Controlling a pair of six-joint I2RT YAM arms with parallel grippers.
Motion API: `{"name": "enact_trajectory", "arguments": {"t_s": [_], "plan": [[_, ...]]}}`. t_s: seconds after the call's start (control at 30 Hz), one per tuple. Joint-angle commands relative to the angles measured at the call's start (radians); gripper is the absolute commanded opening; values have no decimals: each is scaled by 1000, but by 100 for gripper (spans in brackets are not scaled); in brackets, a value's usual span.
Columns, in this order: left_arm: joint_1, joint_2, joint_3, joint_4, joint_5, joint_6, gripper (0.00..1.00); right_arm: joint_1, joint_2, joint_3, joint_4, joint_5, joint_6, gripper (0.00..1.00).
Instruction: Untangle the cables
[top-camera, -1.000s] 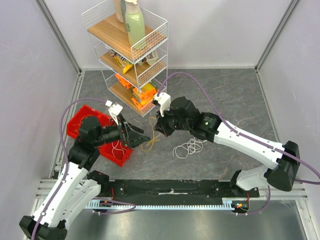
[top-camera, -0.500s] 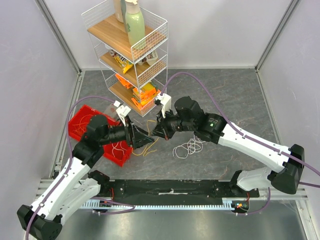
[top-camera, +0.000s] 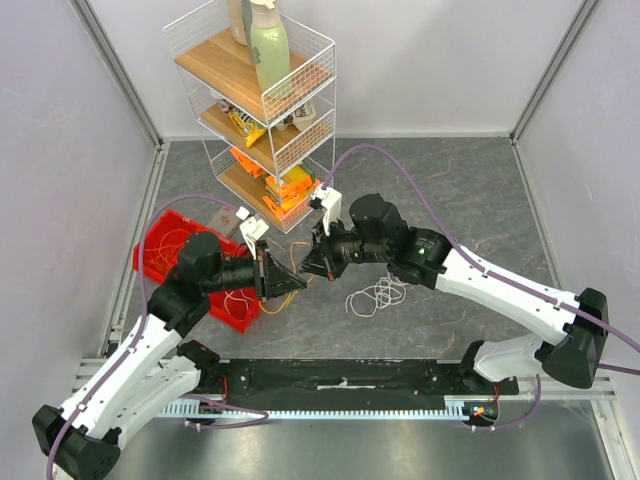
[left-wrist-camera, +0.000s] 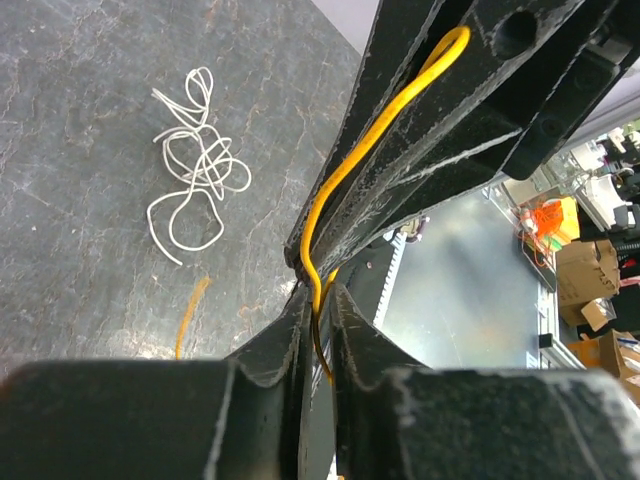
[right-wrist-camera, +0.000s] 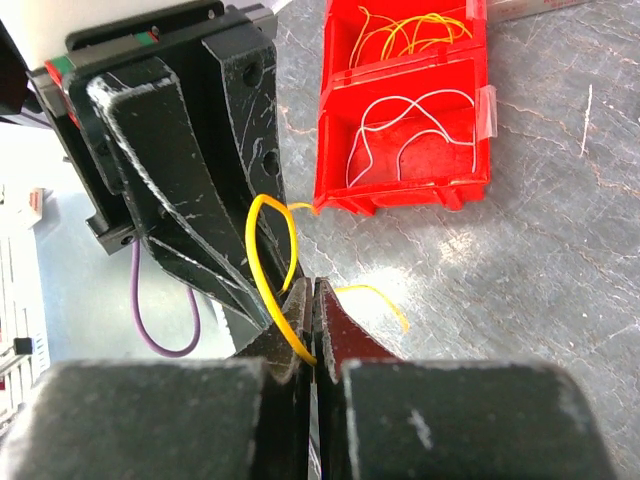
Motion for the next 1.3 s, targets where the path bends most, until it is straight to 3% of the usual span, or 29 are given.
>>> {"name": "enact_trajectory", "arguments": {"t_s": [0.0, 0.1, 0.2, 0.33, 0.37, 0.47, 0.53, 0.7, 0.8, 0.93, 1.0, 1.13, 1.2, 1.27], "plan": [[-5, -20, 22, -60, -20, 58, 14, 2, -34, -14, 82, -8, 44, 0], [-6, -37, 25, -78, -33, 68, 14, 2, -34, -31, 129, -23, 75, 0], [-5, -49, 13, -54, -12, 40, 29, 2, -20, -34, 166, -45, 101, 0], [-5, -67, -1, -31, -27, 23, 38, 2, -6, -35, 191, -71, 113, 0], [-5, -67, -2, -26, -27, 23, 35, 2, -3, -35, 191, -72, 113, 0], [-5, -64, 4, -41, -52, 28, 10, 2, 1, -35, 188, -78, 106, 0], [-5, -66, 22, -92, -102, 46, 2, 0, 0, -39, 171, -60, 91, 4], [-3, -89, 99, -299, -451, 74, 2, 3, -40, -45, 24, 162, 2, 66], [-3, -113, 153, -434, -755, 64, 2, -3, -81, -68, -63, 293, -46, 82], [-2, -214, 164, -494, -1244, 104, 2, -26, -153, -132, -93, 363, -64, 88], [-2, -264, 122, -406, -1395, 178, 2, -36, -182, -167, -93, 356, -66, 88], [0, -253, 17, -159, -1517, 418, 2, -41, -192, -203, -88, 344, -54, 88], [4, -186, -5, -97, -1486, 504, 2, -41, -198, -210, -84, 308, -43, 88], [23, -114, -8, -85, -1422, 488, 2, -41, -213, -221, -76, 301, -37, 88]]}}
